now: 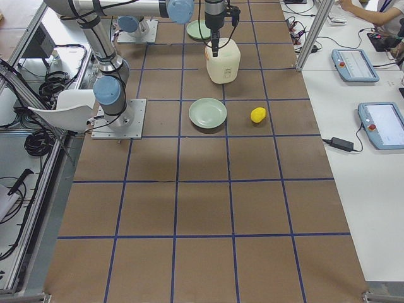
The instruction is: Press rice cooker button
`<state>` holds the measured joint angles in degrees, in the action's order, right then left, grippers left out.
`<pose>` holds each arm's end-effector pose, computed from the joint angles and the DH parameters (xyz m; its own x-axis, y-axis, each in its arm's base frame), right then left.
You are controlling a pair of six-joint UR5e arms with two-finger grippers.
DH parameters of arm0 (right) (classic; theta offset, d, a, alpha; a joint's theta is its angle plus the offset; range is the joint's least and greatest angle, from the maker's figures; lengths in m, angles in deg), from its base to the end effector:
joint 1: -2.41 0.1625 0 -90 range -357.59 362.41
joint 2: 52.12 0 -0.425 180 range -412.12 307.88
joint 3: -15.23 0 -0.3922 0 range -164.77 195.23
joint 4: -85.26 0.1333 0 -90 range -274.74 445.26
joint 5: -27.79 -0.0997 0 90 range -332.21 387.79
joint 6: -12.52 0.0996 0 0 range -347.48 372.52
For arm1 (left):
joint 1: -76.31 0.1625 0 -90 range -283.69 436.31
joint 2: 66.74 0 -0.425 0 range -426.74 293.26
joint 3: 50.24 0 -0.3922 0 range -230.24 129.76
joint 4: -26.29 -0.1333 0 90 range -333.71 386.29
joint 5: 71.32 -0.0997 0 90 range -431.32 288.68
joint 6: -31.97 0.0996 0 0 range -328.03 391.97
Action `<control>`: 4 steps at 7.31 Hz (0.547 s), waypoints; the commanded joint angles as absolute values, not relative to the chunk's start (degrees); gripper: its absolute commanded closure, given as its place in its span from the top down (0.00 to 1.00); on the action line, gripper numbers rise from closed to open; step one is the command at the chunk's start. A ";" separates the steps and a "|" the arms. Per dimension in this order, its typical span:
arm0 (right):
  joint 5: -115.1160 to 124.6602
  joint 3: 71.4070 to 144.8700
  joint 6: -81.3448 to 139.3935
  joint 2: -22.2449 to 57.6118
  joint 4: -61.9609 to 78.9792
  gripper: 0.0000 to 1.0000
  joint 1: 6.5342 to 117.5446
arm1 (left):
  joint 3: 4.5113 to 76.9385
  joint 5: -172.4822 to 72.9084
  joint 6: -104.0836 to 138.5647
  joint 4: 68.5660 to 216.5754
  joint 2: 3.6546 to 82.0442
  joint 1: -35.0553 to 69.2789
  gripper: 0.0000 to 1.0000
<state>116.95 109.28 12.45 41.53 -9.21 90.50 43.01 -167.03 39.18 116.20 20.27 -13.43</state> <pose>0.1190 -0.4759 0.4916 -0.9994 0.0311 -0.0145 0.0320 0.9970 -0.0710 -0.1213 -0.4700 0.4857 -0.9877 0.1213 -0.0983 0.1204 0.9926 0.0154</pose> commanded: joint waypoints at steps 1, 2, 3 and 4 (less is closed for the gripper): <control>116.92 109.36 11.91 41.30 -9.31 1.00 90.56 | 43.01 -167.03 39.18 116.20 20.27 -13.43 1.00; 116.57 109.36 12.43 41.30 -9.40 1.00 90.56 | 43.01 -167.03 39.18 116.20 20.27 -13.43 1.00; 116.30 109.36 12.61 41.30 -10.62 1.00 90.56 | 43.01 -167.03 39.18 116.20 20.27 -13.43 1.00; 116.30 109.36 13.22 41.30 -10.81 1.00 90.56 | 43.01 -167.03 39.18 116.20 20.27 -13.43 1.00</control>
